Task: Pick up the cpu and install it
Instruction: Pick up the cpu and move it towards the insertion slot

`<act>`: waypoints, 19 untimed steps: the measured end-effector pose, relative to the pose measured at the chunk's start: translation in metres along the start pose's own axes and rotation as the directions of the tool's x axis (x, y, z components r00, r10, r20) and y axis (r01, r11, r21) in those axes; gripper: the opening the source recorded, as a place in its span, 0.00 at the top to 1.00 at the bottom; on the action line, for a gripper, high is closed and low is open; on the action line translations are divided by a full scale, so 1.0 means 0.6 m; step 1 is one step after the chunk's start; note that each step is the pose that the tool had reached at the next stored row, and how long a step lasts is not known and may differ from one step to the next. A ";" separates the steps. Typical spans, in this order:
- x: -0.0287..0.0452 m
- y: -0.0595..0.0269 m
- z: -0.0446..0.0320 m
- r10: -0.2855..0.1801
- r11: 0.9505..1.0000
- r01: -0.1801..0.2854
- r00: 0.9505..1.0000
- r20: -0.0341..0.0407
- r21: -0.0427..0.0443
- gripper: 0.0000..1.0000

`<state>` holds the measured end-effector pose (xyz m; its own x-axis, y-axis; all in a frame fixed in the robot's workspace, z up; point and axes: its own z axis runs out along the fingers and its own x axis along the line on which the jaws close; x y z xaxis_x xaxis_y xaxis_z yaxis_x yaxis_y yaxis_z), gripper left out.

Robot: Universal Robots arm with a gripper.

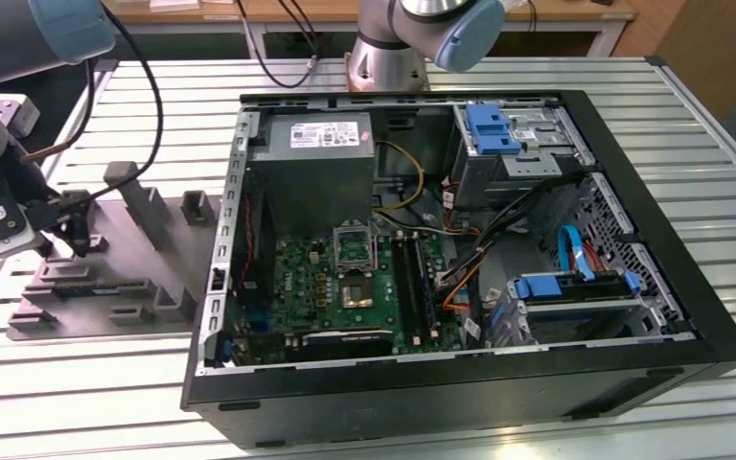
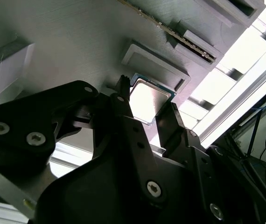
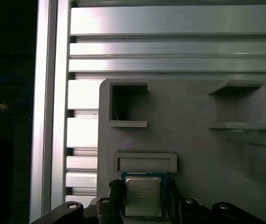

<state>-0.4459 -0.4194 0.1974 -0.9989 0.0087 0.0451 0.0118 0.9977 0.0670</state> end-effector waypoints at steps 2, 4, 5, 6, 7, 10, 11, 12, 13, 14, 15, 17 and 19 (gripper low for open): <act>0.000 0.000 -0.001 0.000 1.000 0.000 1.000 0.000 0.000 0.53; 0.000 0.000 -0.002 0.000 1.000 0.000 1.000 0.000 0.000 0.53; 0.000 0.000 -0.003 0.000 1.000 0.000 1.000 0.000 0.000 0.53; 0.000 0.000 -0.003 0.000 1.000 0.000 1.000 0.001 0.000 0.53; 0.000 0.000 -0.003 0.000 1.000 0.000 1.000 0.001 0.000 0.53; 0.000 0.000 -0.004 0.000 1.000 0.000 1.000 0.000 0.000 0.53; 0.000 0.000 -0.005 0.000 1.000 0.000 1.000 0.000 0.000 0.53; 0.000 0.000 -0.005 0.000 1.000 0.000 1.000 0.000 0.000 0.53; 0.000 0.000 -0.005 0.000 1.000 0.000 1.000 0.000 0.000 0.53; 0.000 0.000 -0.006 0.000 1.000 0.000 1.000 0.000 0.000 0.53; 0.000 0.000 -0.006 0.000 1.000 0.000 1.000 0.000 0.000 0.53; 0.000 0.001 -0.008 0.000 1.000 0.000 1.000 0.000 0.000 0.53; 0.000 0.001 -0.009 0.000 1.000 0.000 1.000 0.000 0.000 0.53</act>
<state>-0.4459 -0.4193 0.2030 -0.9990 0.0087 0.0447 0.0117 0.9977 0.0673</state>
